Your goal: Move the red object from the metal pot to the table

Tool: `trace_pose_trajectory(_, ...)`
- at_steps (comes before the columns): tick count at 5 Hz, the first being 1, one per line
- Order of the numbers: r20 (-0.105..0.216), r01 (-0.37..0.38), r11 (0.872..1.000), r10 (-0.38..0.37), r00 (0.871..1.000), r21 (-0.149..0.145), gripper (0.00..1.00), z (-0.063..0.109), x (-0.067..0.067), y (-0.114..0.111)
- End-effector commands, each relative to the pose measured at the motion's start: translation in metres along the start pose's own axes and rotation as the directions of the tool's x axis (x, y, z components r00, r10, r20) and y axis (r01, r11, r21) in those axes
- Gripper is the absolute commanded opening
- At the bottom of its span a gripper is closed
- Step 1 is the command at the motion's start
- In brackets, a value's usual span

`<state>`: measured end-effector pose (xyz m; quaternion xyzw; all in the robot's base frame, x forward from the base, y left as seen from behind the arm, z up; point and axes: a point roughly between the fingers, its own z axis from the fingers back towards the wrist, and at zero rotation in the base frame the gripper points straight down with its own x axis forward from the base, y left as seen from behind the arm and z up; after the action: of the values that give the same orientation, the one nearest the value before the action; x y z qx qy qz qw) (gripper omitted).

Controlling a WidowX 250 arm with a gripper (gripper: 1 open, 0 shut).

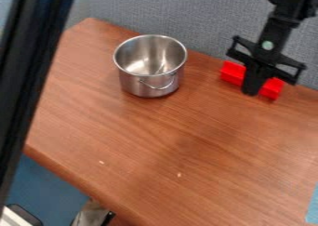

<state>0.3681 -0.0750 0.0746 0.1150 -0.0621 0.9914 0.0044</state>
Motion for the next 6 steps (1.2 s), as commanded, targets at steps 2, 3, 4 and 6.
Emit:
trace_pose_trajectory(2, -0.067, 0.098, 0.995, -0.095, 0.993, 0.034, 0.00, 0.020, 0.027, -0.015)
trace_pose_trajectory(3, -0.063, 0.163, 0.986, -0.160, 0.985, 0.044, 0.00, 0.022, 0.029, -0.010)
trace_pose_trajectory(4, -0.093, 0.179, 0.982, -0.173, 0.980, 0.054, 0.00, 0.040, 0.039, -0.015)
trace_pose_trajectory(6, -0.156, 0.252, 0.966, -0.240, 0.958, 0.062, 0.00, 0.064, 0.065, -0.009)
